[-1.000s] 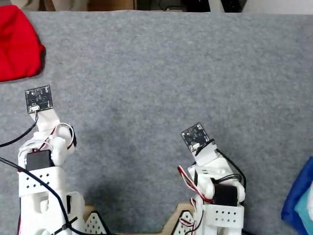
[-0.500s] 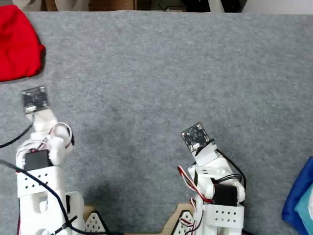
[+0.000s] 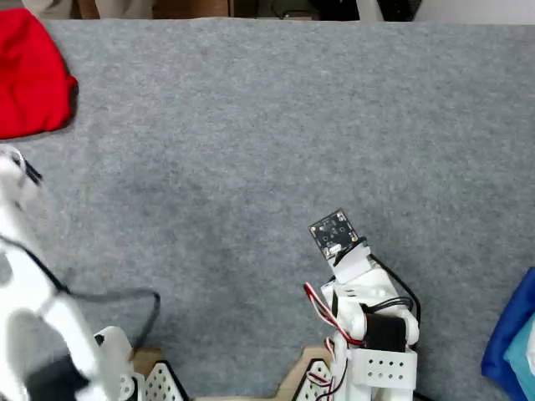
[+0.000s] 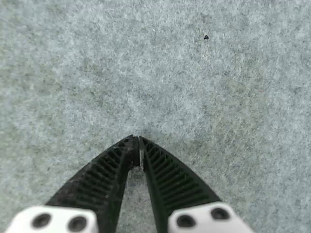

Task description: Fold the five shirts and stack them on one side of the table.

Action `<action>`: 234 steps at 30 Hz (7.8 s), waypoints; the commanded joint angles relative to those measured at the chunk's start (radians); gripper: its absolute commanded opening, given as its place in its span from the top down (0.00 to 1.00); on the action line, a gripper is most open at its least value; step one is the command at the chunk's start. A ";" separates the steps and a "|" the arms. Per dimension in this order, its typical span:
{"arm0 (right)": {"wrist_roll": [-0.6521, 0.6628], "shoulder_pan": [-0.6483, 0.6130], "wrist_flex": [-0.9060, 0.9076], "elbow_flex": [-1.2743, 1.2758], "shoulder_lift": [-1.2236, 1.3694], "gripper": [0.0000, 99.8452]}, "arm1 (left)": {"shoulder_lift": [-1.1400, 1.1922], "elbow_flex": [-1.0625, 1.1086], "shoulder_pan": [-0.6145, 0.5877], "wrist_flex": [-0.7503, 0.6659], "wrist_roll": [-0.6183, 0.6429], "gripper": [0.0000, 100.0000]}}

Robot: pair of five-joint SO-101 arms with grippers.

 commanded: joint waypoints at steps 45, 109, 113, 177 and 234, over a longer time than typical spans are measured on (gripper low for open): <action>-0.002 -0.013 0.008 -0.001 -0.107 0.99 | 1.859 -1.662 -0.083 -0.377 -0.173 0.98; 0.000 -0.013 0.008 -0.001 -0.107 0.99 | 1.176 -1.854 0.084 0.491 -0.107 0.98; 0.000 -0.013 0.008 -0.001 -0.107 0.99 | 1.136 -1.821 0.058 0.419 -0.104 0.97; -0.006 -0.018 0.008 -0.001 -0.113 0.99 | -0.107 -0.198 0.546 0.488 -0.086 0.98; -0.738 -0.773 -0.094 -1.880 1.837 0.68 | 0.470 -0.049 0.107 0.080 -0.031 0.75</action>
